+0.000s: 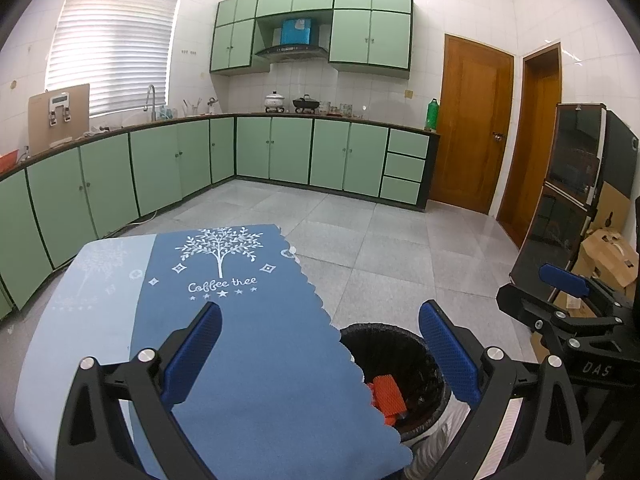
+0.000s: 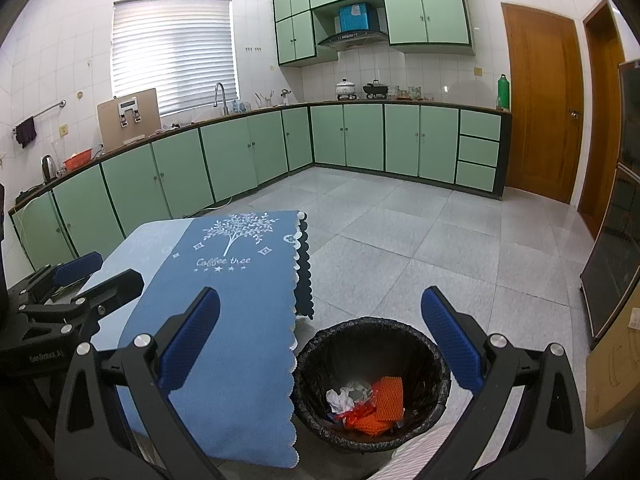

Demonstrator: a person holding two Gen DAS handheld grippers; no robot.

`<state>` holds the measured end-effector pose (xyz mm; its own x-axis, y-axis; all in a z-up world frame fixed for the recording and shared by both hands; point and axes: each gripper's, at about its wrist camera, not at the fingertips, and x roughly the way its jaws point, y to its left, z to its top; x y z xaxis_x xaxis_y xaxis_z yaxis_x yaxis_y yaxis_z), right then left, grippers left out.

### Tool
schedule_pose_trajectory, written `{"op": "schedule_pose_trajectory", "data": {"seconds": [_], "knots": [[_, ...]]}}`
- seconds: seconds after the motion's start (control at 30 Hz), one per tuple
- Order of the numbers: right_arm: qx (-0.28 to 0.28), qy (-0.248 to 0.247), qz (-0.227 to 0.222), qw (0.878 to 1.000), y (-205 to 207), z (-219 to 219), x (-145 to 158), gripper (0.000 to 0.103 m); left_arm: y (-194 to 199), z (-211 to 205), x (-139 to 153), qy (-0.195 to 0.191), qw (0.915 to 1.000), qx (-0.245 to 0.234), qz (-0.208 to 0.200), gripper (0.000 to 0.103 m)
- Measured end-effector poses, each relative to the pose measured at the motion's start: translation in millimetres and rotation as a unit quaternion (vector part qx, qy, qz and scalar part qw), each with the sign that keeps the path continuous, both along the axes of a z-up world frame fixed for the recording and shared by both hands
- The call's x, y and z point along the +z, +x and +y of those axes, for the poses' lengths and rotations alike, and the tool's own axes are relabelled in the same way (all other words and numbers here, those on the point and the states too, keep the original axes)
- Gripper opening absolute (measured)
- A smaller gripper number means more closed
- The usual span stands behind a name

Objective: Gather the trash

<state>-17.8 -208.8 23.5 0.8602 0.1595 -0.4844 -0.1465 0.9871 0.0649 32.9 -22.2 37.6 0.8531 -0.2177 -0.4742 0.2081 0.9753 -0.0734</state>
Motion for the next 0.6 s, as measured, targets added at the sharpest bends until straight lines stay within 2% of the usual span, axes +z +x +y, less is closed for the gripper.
{"op": "schedule_pose_trajectory", "data": {"seconds": [0.6], "knots": [[0.000,-0.001,0.005,1.000,3.5,-0.7,-2.7,0.098,1.2,-0.1,-4.5,-0.003,1.0000,0.004,0.004,0.097]]}}
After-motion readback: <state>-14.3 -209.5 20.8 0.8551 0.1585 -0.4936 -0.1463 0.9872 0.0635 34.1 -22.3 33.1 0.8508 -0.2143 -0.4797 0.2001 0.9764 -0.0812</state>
